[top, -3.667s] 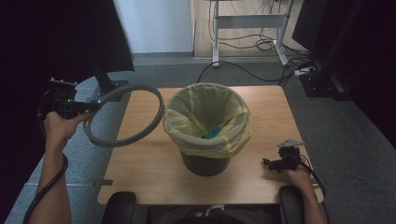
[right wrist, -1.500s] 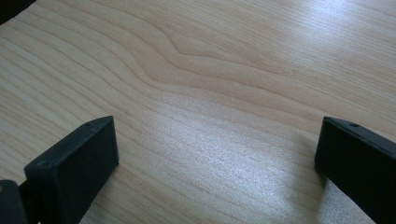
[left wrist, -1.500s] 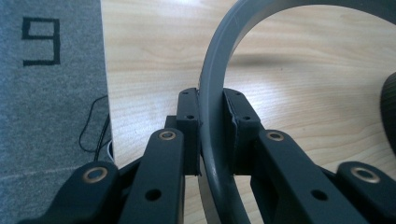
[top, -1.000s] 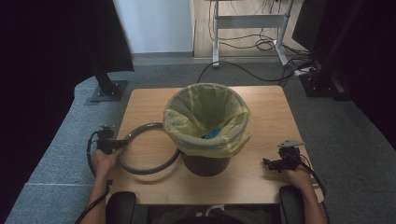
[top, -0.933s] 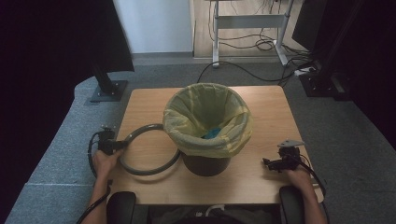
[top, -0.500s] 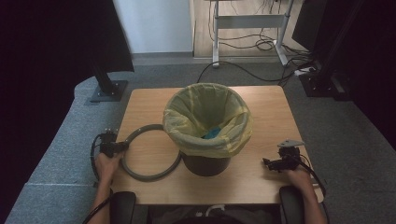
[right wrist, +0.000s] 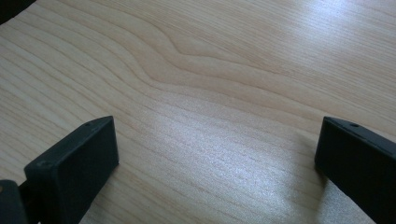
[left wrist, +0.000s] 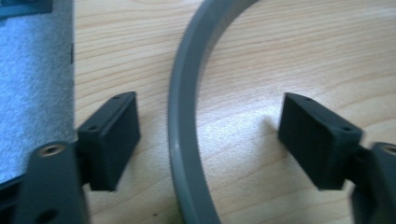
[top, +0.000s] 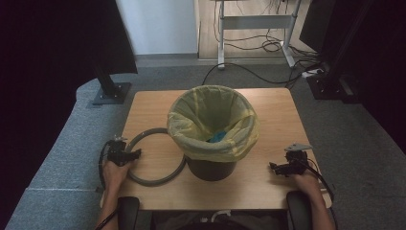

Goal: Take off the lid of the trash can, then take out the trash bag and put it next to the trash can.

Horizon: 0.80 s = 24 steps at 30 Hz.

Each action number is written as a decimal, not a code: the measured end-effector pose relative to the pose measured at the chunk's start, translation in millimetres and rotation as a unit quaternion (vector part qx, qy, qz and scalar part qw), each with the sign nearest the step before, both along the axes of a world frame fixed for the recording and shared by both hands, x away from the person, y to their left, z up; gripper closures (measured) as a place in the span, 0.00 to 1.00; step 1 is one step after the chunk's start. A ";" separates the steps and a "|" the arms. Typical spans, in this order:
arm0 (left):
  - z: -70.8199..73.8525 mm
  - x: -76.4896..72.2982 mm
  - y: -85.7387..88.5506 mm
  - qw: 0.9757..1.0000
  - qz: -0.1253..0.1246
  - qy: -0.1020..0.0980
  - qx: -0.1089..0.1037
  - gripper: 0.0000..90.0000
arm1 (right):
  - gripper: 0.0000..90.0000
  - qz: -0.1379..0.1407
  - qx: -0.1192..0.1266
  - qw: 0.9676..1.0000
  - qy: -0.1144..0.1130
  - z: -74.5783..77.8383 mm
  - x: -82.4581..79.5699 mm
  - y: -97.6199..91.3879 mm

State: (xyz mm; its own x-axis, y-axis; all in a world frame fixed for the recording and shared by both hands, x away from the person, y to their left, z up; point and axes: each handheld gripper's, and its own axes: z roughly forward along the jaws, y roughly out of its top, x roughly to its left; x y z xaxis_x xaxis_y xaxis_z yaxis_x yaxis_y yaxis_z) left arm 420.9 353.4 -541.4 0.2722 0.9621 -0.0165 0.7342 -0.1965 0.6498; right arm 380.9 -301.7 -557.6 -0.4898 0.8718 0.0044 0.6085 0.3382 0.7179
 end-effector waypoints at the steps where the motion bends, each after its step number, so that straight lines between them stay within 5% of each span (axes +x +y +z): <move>1: -1.5 -1.3 -0.2 1.000 -0.006 -0.005 -0.001 0.15 | 0.00 0.000 0.000 1.000 0.000 0.0 0.0 0.0; 11: -4.6 -2.8 -2.8 0.999 -0.047 0.002 0.000 0.02 | 0.00 0.000 0.000 1.000 0.000 0.1 0.0 0.0; 24: -2.6 0.4 -2.4 0.999 -0.050 0.012 0.002 0.00 | 0.00 0.000 0.000 1.000 0.000 0.1 0.0 0.1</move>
State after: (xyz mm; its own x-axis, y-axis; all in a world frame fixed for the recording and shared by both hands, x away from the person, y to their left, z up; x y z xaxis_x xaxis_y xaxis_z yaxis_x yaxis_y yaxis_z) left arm 421.3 350.9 -544.0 0.3665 0.9302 -0.0200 0.7267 -0.2727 0.6305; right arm 381.0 -301.6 -557.5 -0.4893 0.8721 0.0051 0.6093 0.3377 0.7174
